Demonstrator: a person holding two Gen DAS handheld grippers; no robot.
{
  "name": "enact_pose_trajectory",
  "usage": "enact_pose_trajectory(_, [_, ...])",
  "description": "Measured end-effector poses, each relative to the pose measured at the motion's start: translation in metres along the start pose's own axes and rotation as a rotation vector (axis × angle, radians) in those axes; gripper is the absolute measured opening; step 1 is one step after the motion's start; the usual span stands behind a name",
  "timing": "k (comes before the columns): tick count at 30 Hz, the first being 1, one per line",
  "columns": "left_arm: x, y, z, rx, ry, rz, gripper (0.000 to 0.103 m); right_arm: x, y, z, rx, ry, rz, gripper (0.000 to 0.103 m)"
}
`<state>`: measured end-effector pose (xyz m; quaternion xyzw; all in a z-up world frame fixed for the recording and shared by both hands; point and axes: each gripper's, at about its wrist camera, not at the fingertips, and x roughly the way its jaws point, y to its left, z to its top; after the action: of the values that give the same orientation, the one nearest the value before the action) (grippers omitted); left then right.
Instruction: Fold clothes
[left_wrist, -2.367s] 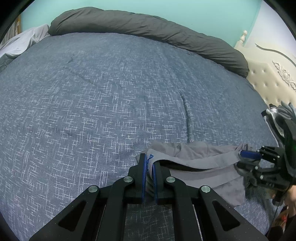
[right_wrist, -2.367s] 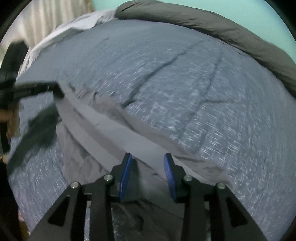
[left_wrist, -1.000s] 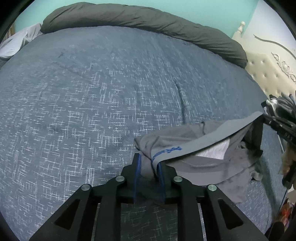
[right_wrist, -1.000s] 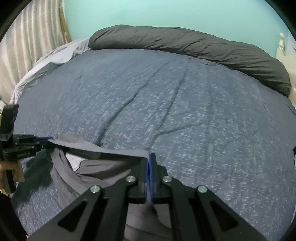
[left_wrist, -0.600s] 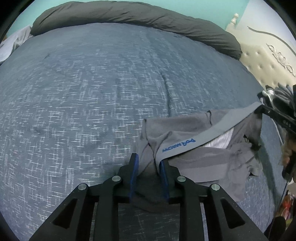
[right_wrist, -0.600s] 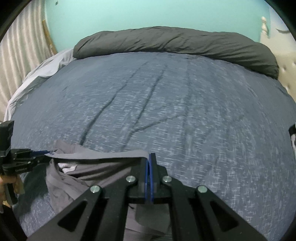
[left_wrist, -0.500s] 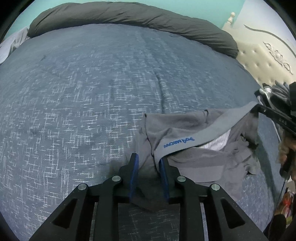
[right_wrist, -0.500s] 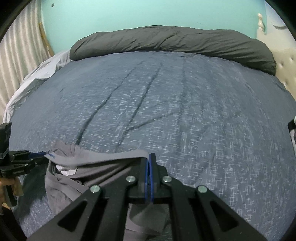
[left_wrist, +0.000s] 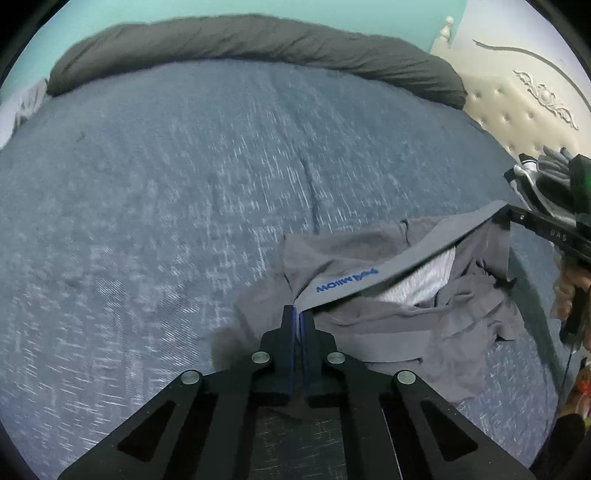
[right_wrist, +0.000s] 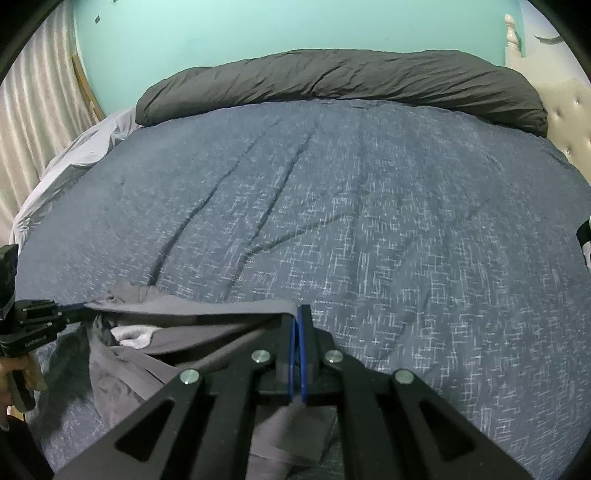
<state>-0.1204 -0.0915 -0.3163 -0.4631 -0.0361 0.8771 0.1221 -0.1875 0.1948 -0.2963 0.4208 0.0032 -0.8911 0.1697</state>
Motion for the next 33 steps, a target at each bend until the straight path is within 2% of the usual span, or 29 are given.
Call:
enact_pose_trajectory(10, [-0.09,0.002,0.023,-0.021,-0.169,0.012,0.002,-0.059,0.027,0.024,-0.094,-0.057,0.014,0.001])
enact_pose_trajectory(14, [-0.122,-0.005,0.043,0.001,-0.215,0.031,0.002,-0.084,0.036,0.032,-0.136,-0.076,0.003,0.001])
enact_pose_trajectory(21, [-0.168,-0.013,0.051,0.052,-0.256,0.071,0.002,-0.095,0.043,0.029,-0.153,-0.069,-0.03,0.001])
enact_pose_trajectory(29, [-0.193,-0.01,0.053,0.052,-0.278,0.106,0.002,-0.092,0.035,0.019,-0.124,-0.043,-0.093,0.001])
enact_pose_trajectory(33, [-0.201,-0.008,0.055,0.053,-0.269,0.094,0.002,-0.091,0.03,0.015,-0.087,-0.026,-0.06,0.001])
